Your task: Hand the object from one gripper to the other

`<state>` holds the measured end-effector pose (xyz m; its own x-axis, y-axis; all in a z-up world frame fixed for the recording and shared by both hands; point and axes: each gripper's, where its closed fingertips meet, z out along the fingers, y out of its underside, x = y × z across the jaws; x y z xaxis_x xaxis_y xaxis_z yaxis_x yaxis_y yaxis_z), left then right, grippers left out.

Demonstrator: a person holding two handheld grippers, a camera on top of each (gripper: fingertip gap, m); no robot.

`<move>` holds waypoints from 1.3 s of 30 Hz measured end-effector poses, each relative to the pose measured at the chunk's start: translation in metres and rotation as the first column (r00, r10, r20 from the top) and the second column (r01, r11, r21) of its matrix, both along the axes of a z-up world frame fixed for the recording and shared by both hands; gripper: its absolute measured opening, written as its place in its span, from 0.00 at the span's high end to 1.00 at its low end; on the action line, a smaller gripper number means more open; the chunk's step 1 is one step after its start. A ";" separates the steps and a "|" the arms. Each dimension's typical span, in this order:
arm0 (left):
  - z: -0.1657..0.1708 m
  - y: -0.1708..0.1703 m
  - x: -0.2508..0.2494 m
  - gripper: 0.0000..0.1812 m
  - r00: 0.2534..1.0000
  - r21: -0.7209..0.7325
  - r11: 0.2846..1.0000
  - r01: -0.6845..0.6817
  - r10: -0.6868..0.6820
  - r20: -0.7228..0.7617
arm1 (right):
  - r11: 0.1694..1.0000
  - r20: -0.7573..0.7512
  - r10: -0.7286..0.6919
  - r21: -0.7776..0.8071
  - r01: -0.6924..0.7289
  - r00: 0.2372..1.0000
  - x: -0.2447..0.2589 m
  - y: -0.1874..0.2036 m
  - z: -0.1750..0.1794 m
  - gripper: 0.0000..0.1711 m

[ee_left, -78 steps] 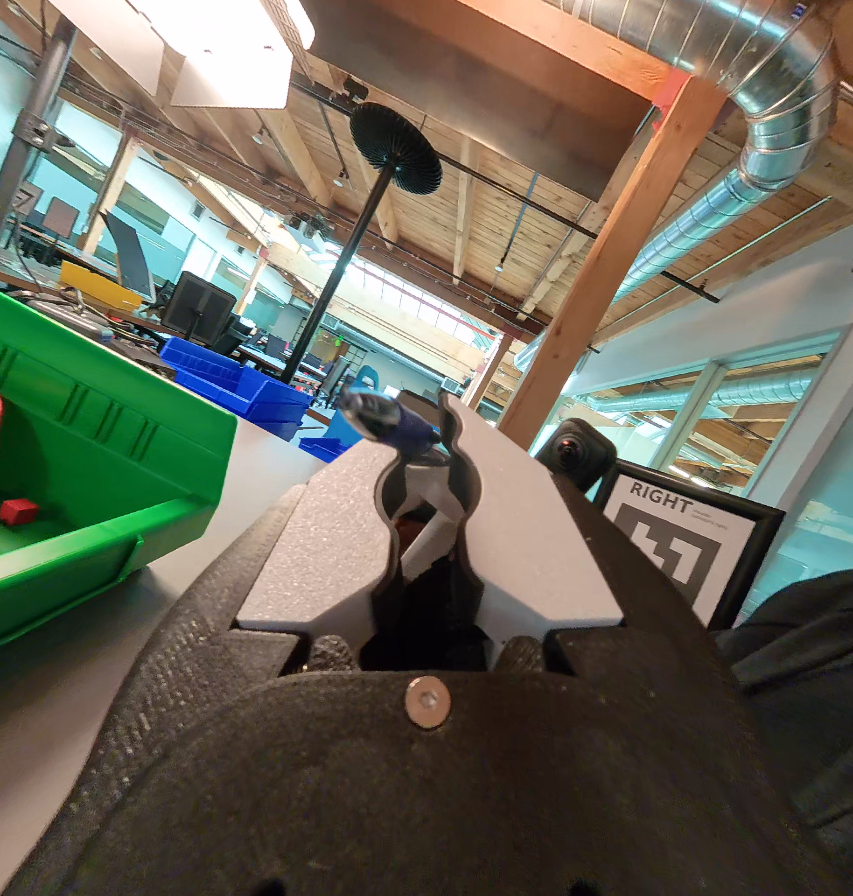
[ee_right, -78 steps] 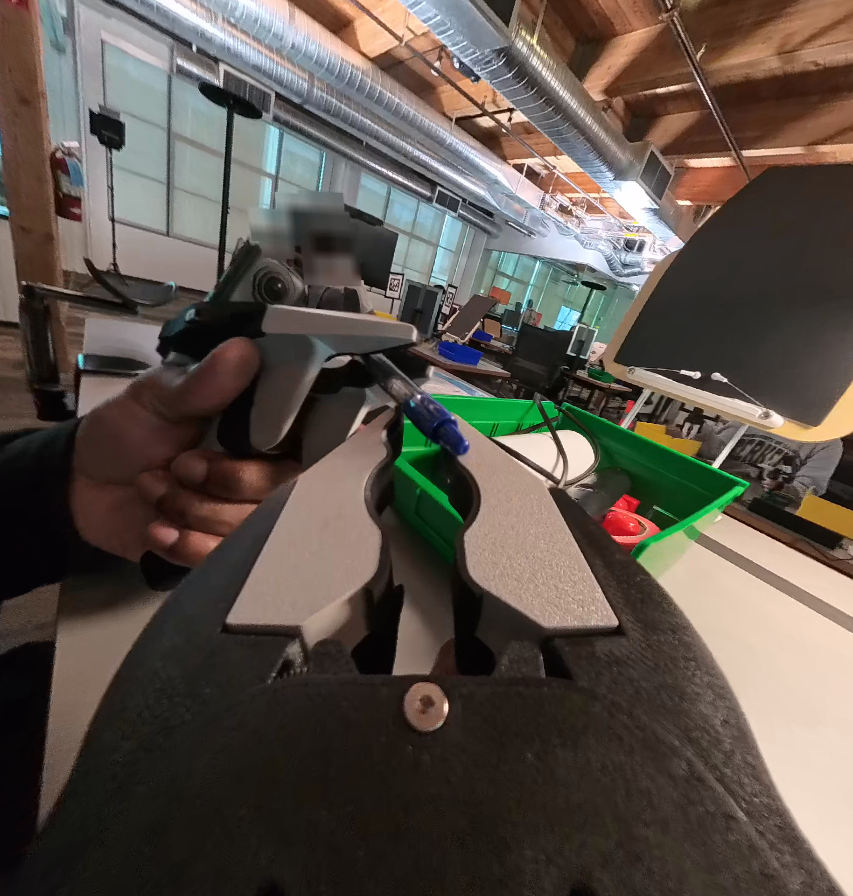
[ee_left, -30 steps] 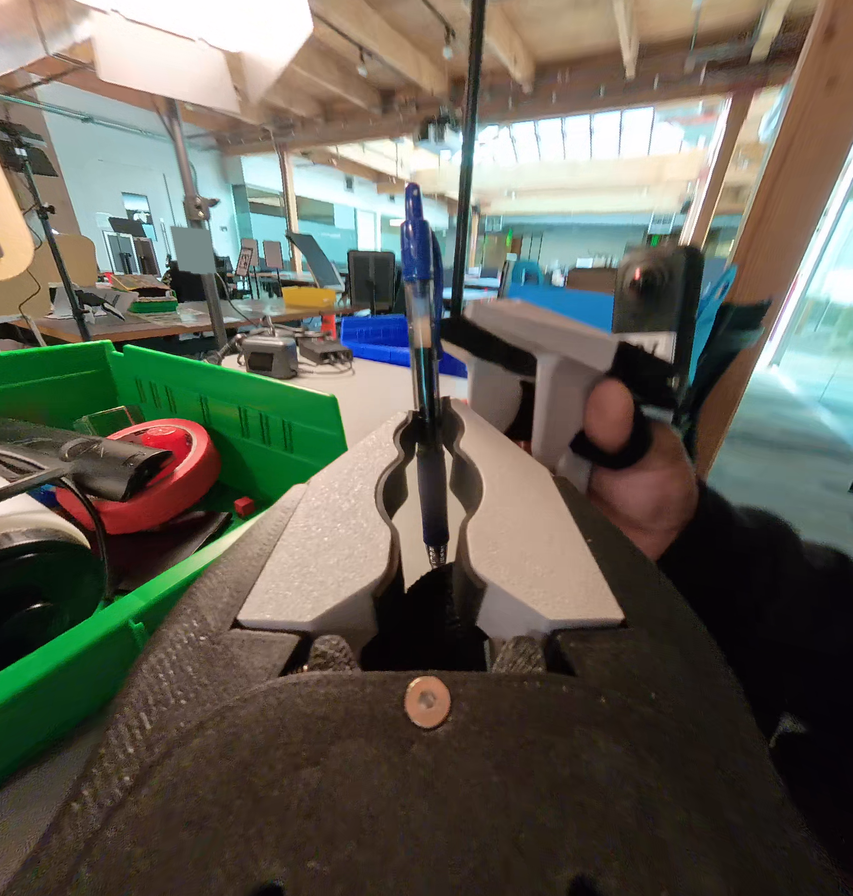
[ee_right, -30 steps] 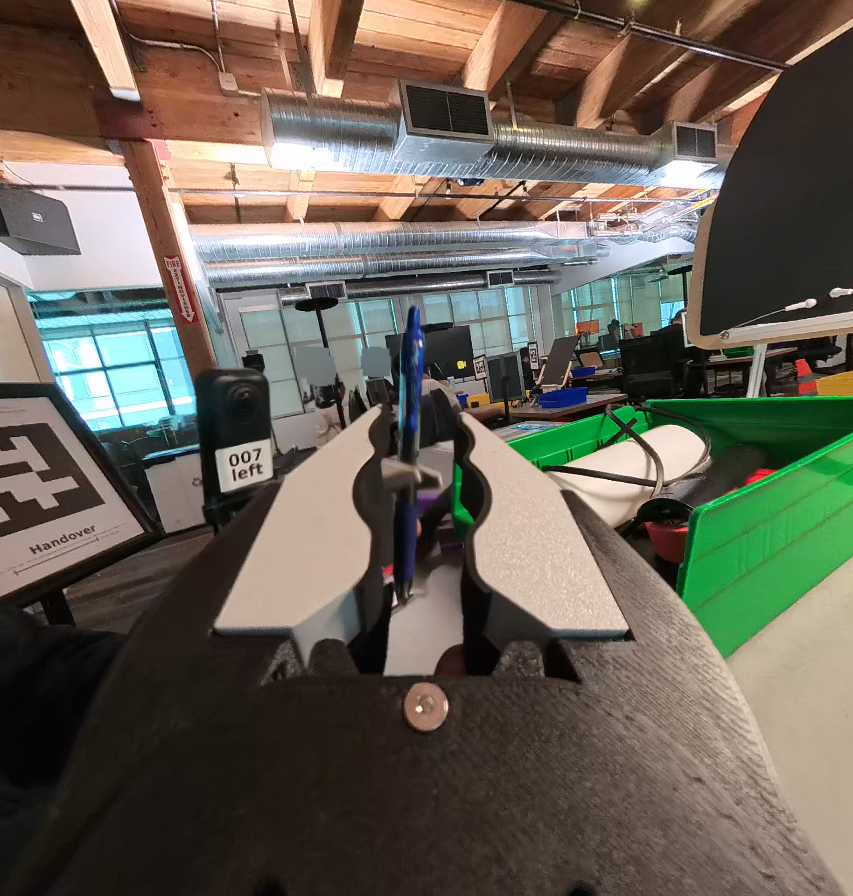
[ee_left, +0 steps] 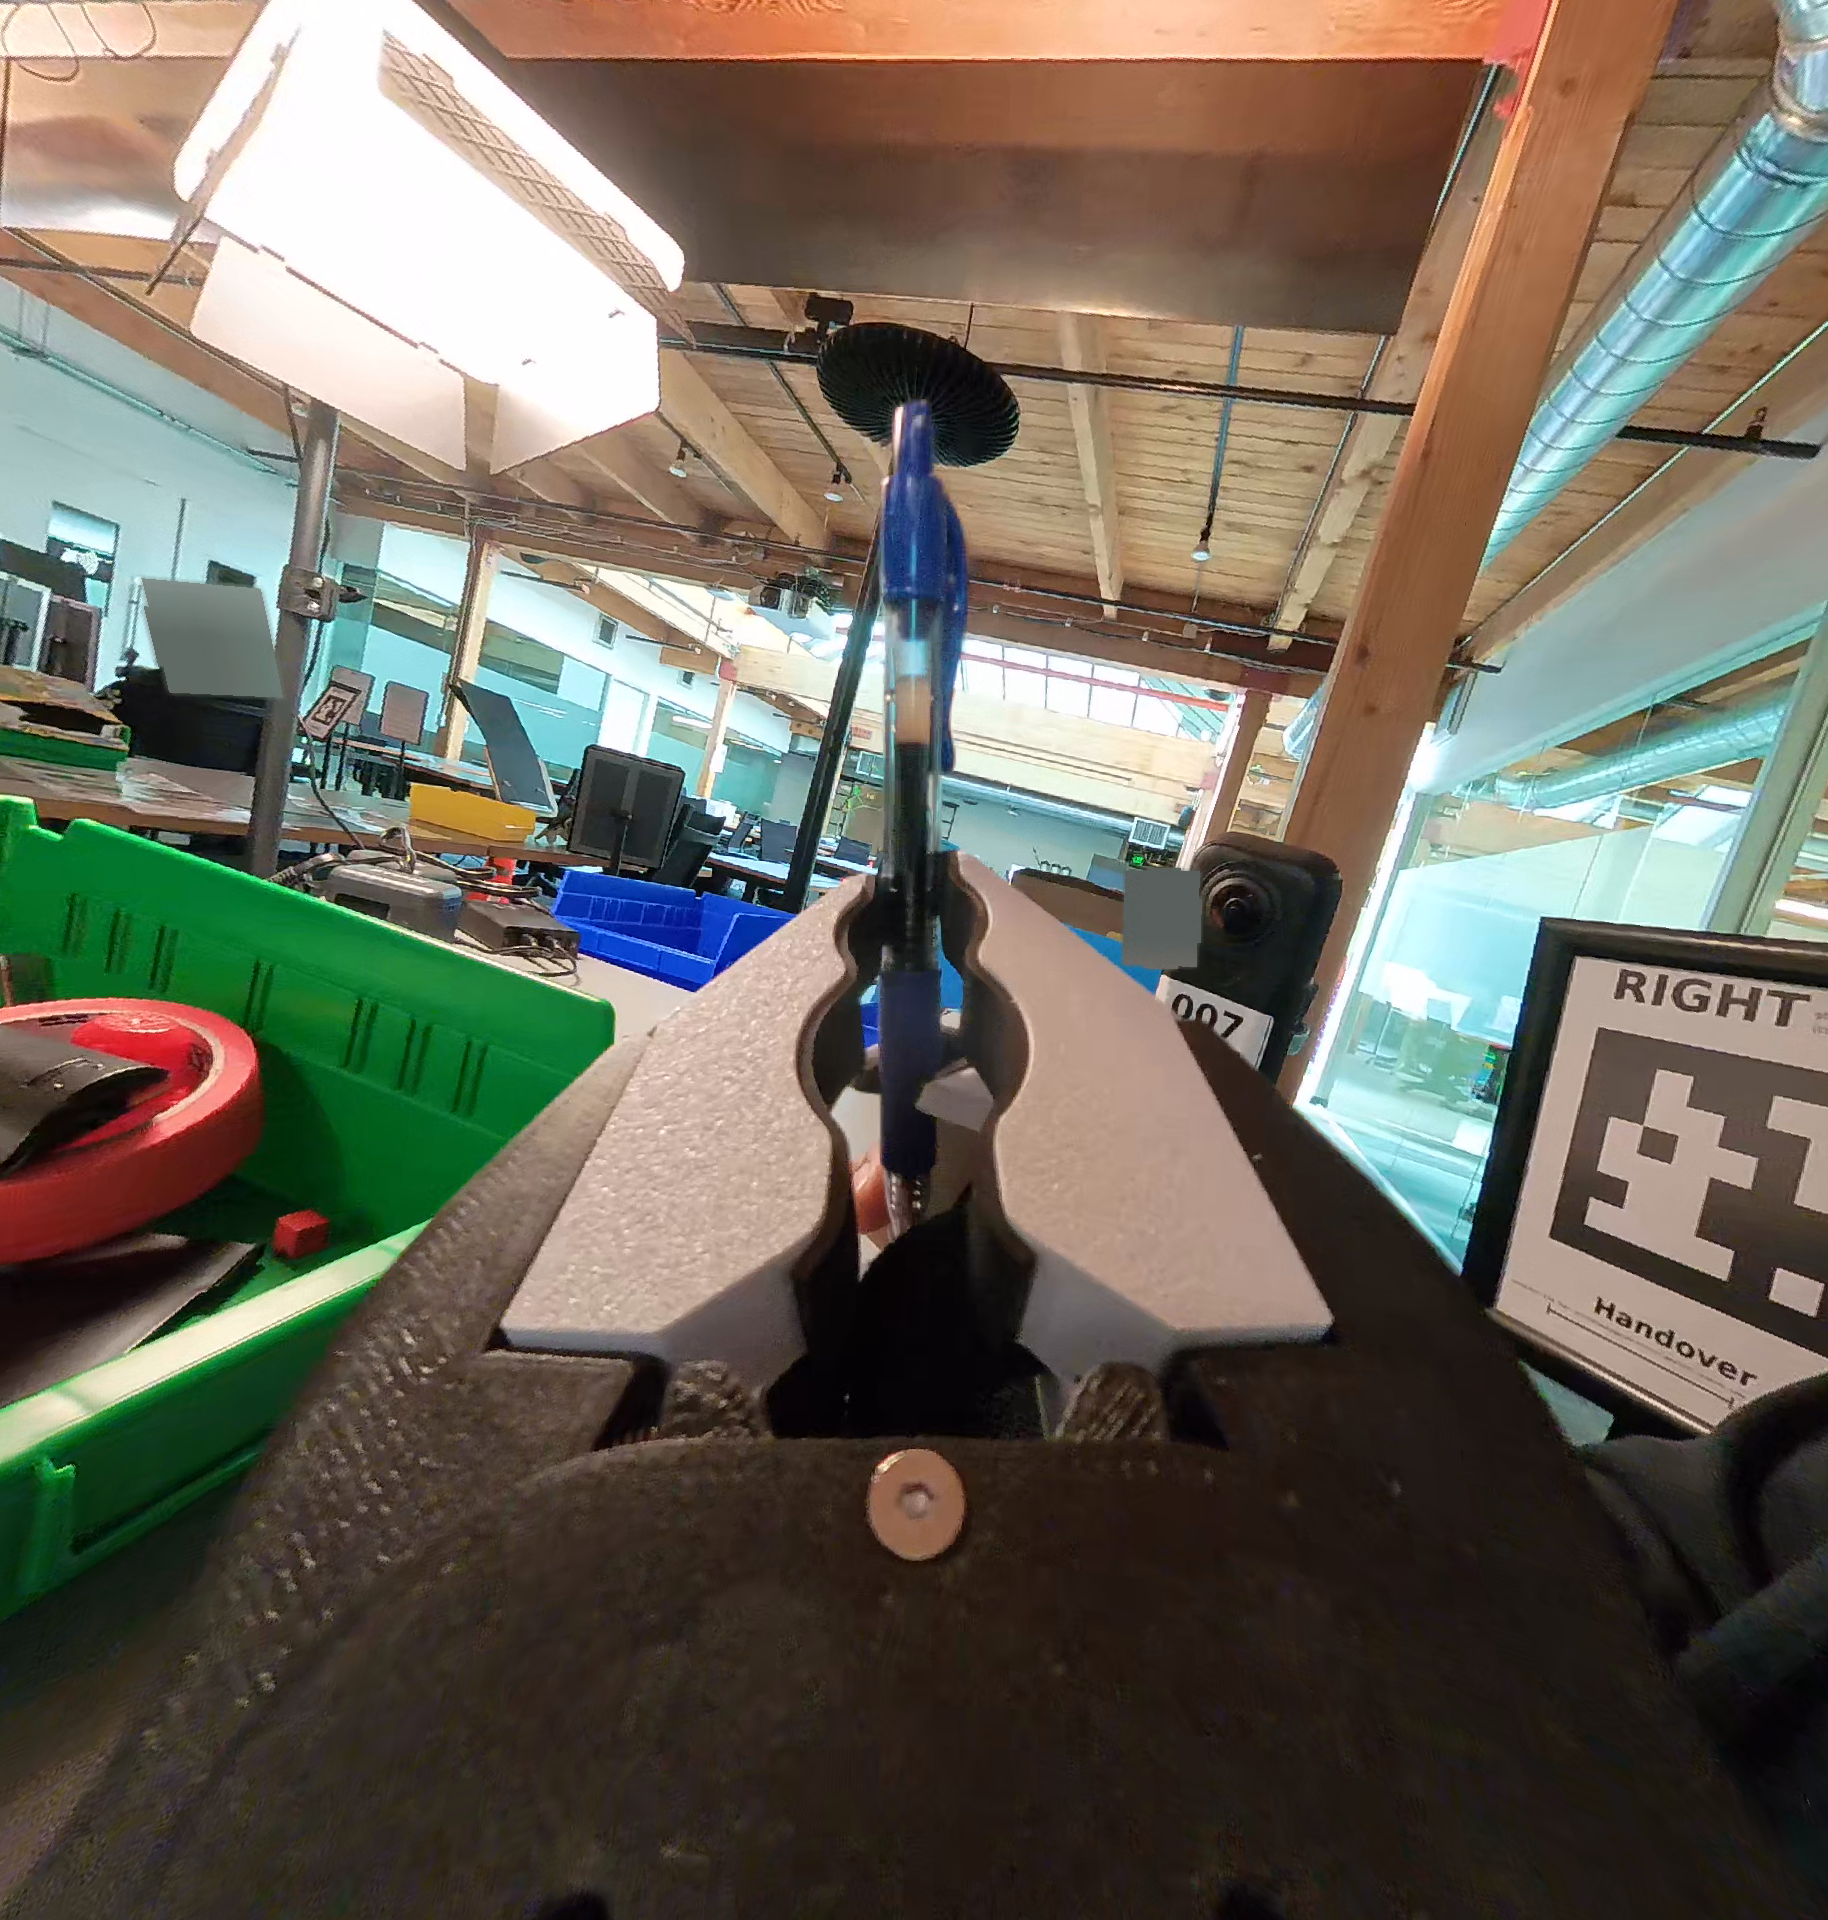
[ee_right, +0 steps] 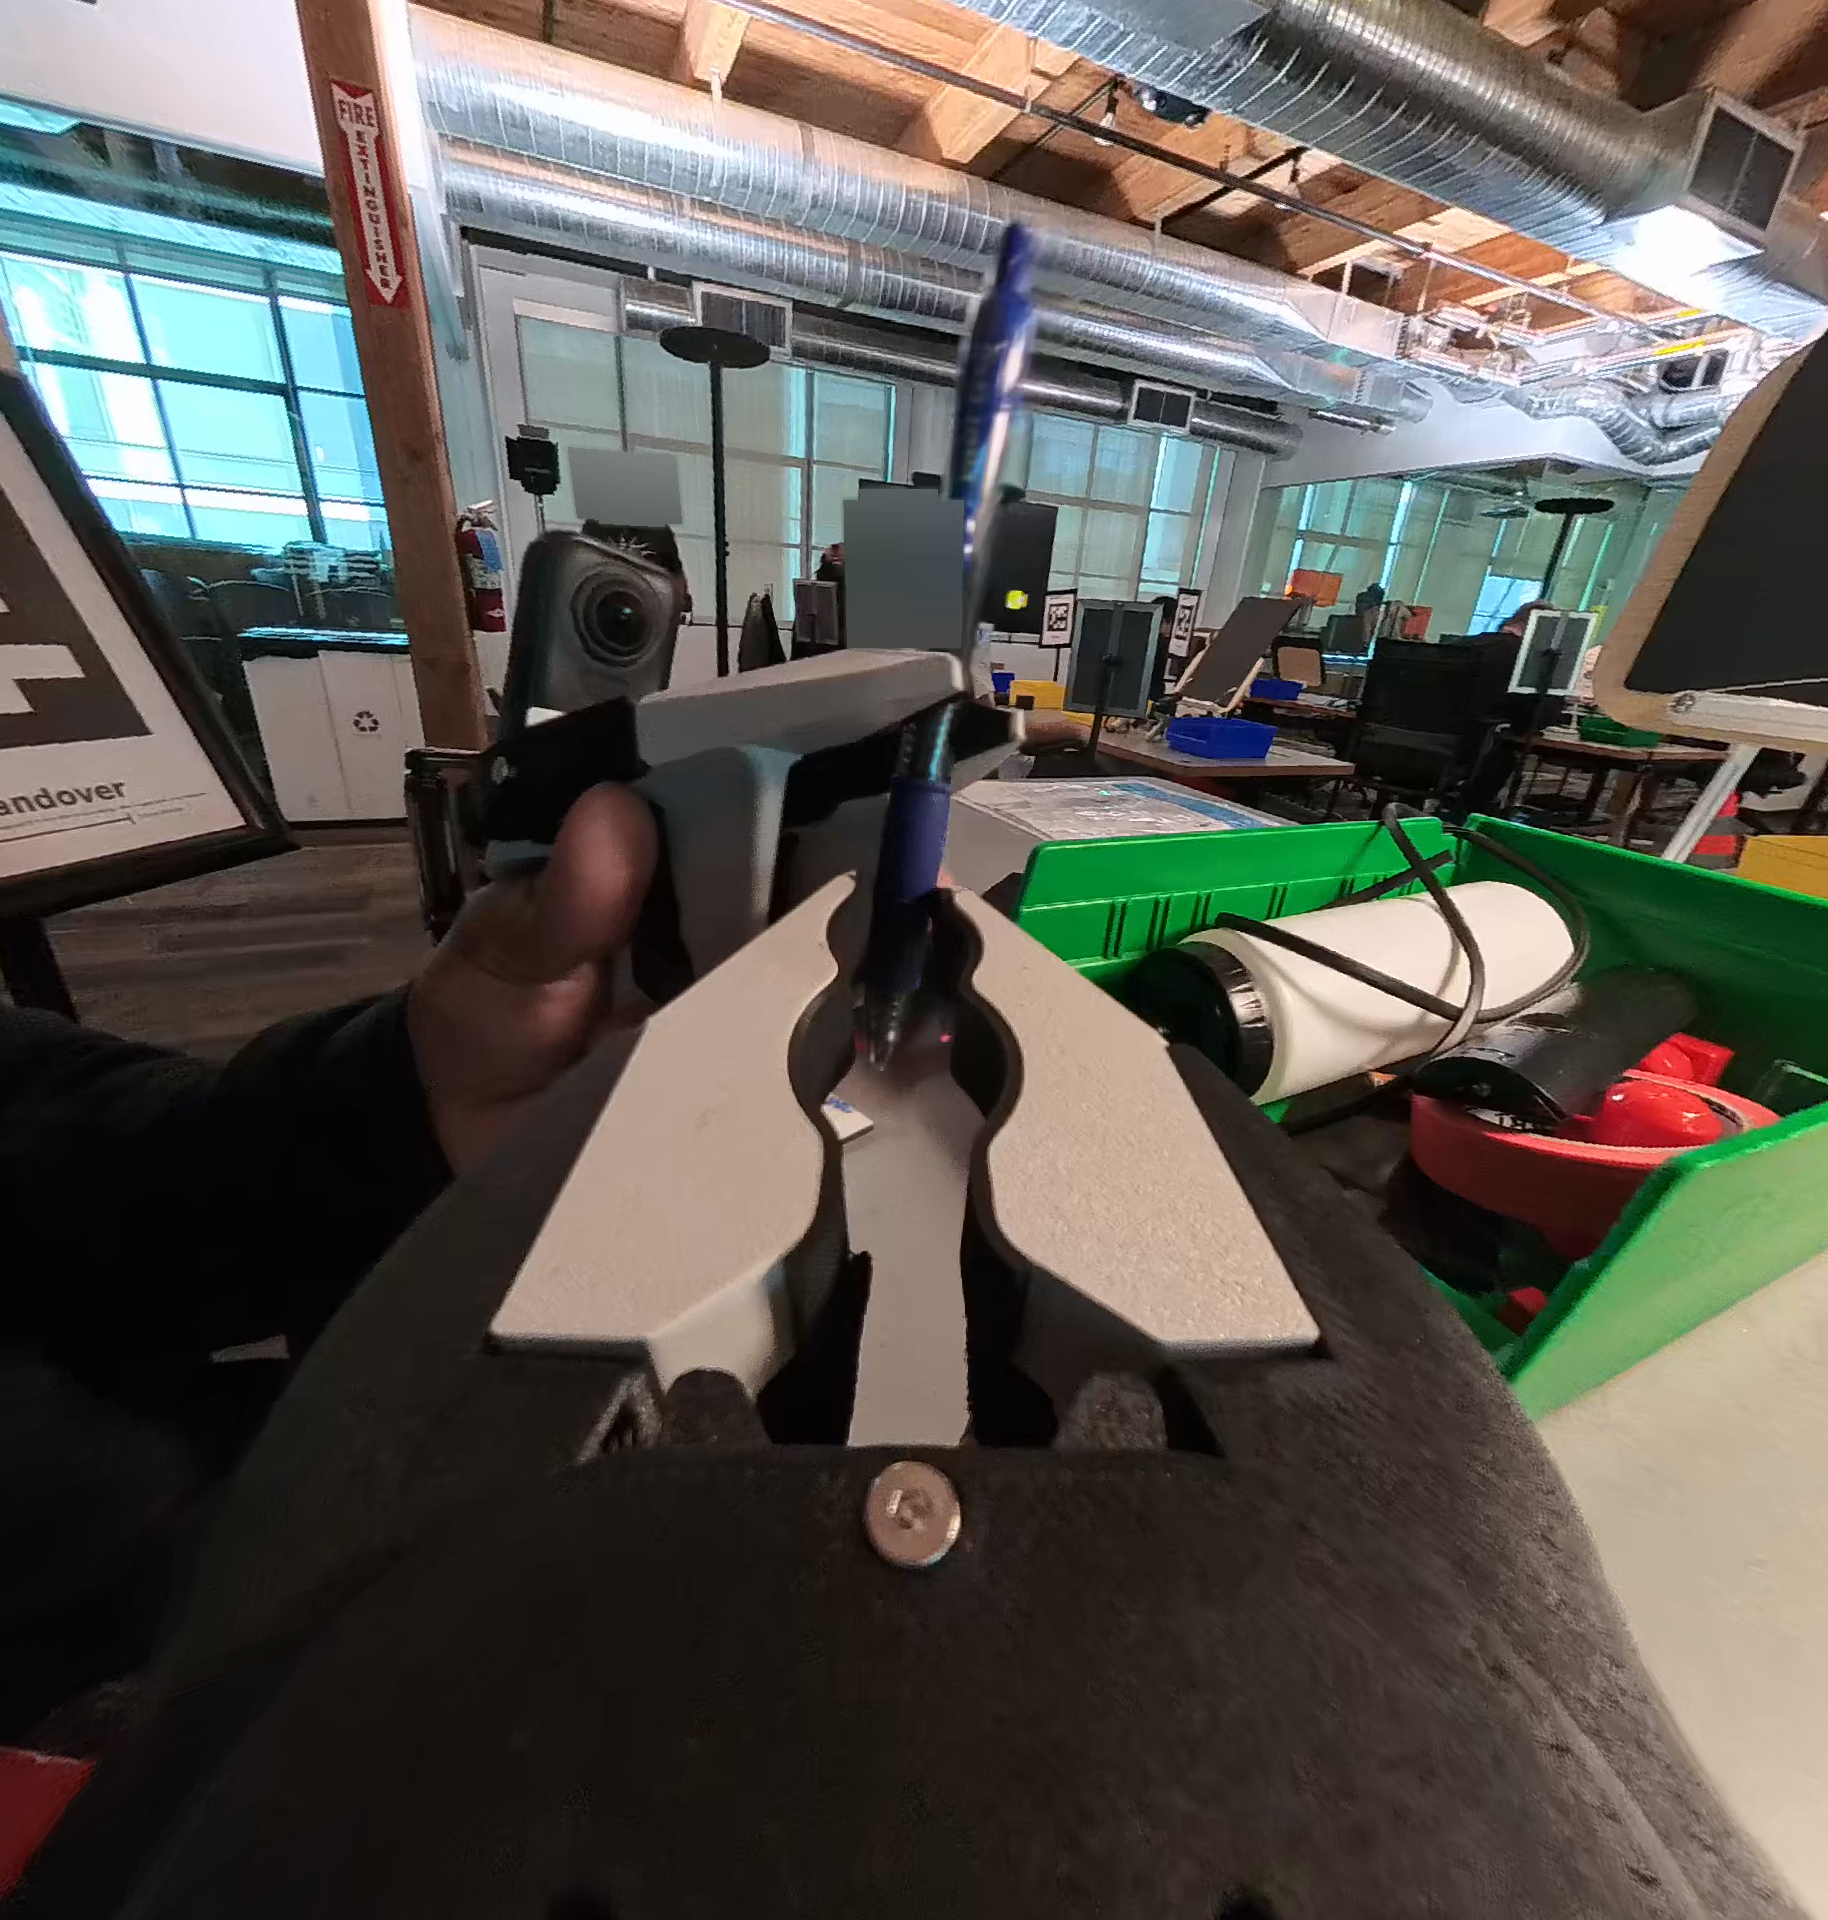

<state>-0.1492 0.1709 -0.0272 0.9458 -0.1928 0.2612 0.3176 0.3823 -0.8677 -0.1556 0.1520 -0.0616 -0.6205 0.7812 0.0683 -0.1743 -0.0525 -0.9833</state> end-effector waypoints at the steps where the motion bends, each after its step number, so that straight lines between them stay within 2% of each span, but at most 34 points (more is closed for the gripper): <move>1: 0.000 0.000 -0.001 0.94 1.000 0.000 1.000 0.000 0.000 0.007 | 1.000 -0.002 -0.012 -0.007 0.012 1.000 -0.001 0.003 0.001 0.93; 6: -0.008 0.007 0.004 0.84 1.000 -0.063 0.998 0.014 -0.015 -0.011 | 0.999 -0.002 -0.029 -0.040 0.029 1.000 -0.001 0.010 0.004 0.93; 8: -0.013 0.010 0.006 0.85 0.999 -0.092 0.996 0.006 -0.009 -0.033 | 0.999 -0.006 -0.030 -0.020 0.029 1.000 -0.001 0.007 0.003 0.93; 10: -0.014 0.010 0.004 0.93 0.998 -0.103 0.994 -0.021 0.015 -0.059 | 1.000 -0.012 -0.024 -0.005 0.024 1.000 0.000 0.005 0.002 0.93; 15: -0.013 0.008 0.001 0.93 0.999 -0.096 0.995 -0.024 0.019 -0.049 | 1.000 -0.021 -0.029 0.007 0.029 0.999 -0.001 0.004 0.002 0.93; 18: -0.004 0.000 -0.006 0.93 0.999 -0.033 0.998 -0.047 0.046 -0.021 | 0.999 -0.008 -0.021 0.025 0.021 1.000 -0.002 0.001 -0.001 0.90; 20: -0.002 0.000 -0.002 0.93 1.000 -0.018 1.000 -0.010 0.010 -0.006 | 0.999 -0.003 -0.032 0.044 0.032 0.999 -0.003 0.001 -0.004 0.94; 33: -0.004 -0.001 -0.007 0.93 0.992 -0.005 0.997 0.077 -0.076 0.100 | 0.998 -0.053 -0.056 -0.007 0.056 0.997 0.001 0.009 0.008 0.94; 37: 0.000 -0.005 -0.009 0.93 0.983 0.037 0.993 0.110 -0.114 0.143 | 1.000 -0.059 -0.022 -0.011 0.021 0.998 0.003 0.003 0.009 0.86; 39: 0.001 -0.005 -0.006 0.93 0.979 0.042 0.990 0.138 -0.143 0.149 | 0.999 -0.074 -0.048 0.000 0.048 0.996 0.003 0.006 0.010 0.94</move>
